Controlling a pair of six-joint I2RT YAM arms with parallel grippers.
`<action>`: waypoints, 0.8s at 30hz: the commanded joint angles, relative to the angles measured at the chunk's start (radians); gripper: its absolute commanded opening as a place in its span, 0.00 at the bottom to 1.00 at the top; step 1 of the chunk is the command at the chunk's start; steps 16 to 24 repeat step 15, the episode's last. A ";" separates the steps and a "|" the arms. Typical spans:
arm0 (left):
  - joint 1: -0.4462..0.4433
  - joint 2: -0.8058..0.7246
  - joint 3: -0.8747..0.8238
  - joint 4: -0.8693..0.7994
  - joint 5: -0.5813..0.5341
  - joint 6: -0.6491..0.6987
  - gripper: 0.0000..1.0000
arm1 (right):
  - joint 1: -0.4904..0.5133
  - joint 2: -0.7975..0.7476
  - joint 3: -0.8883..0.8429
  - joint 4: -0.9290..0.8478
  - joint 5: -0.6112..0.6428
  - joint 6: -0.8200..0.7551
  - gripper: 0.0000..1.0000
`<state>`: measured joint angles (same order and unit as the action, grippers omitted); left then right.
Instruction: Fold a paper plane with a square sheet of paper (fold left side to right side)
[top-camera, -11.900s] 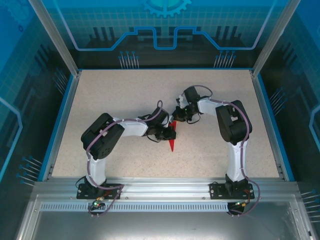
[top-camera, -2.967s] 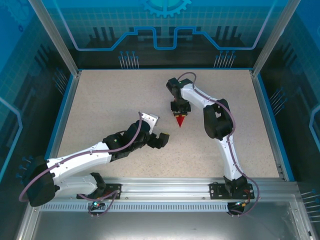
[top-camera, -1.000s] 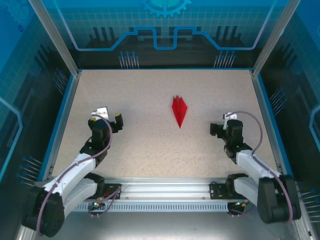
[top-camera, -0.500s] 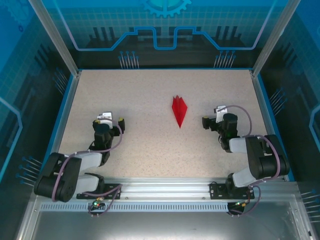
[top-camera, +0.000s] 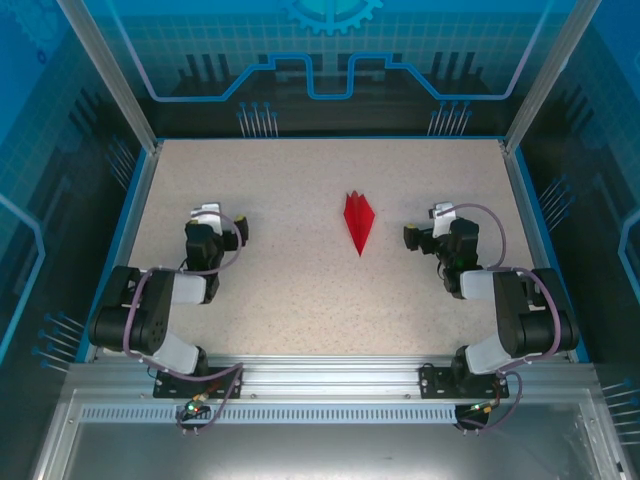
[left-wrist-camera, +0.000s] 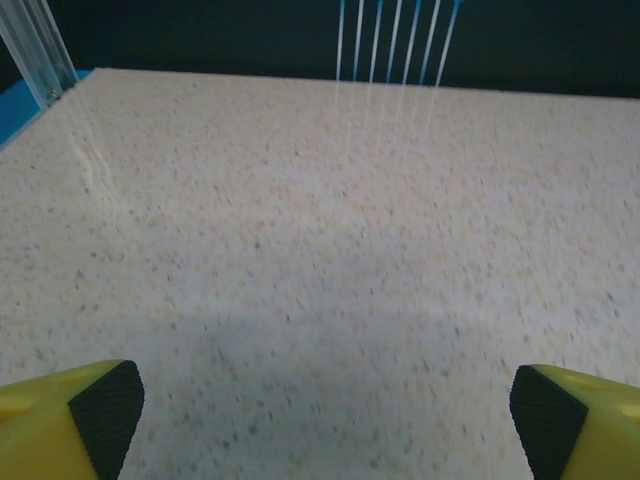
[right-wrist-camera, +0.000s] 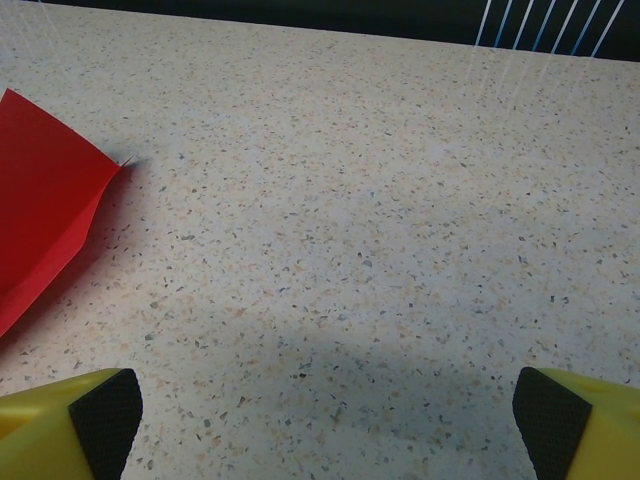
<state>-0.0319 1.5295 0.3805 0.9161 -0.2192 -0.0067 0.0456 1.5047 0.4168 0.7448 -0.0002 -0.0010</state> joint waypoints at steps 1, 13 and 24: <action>0.014 -0.010 0.008 -0.070 0.023 -0.032 0.99 | 0.004 -0.001 0.013 0.010 0.016 -0.017 0.99; 0.014 -0.007 0.006 -0.063 0.022 -0.030 0.98 | 0.006 -0.001 0.015 0.007 0.019 -0.017 0.99; 0.014 -0.008 0.007 -0.065 0.022 -0.030 0.98 | 0.005 -0.001 0.014 0.007 0.018 -0.017 0.99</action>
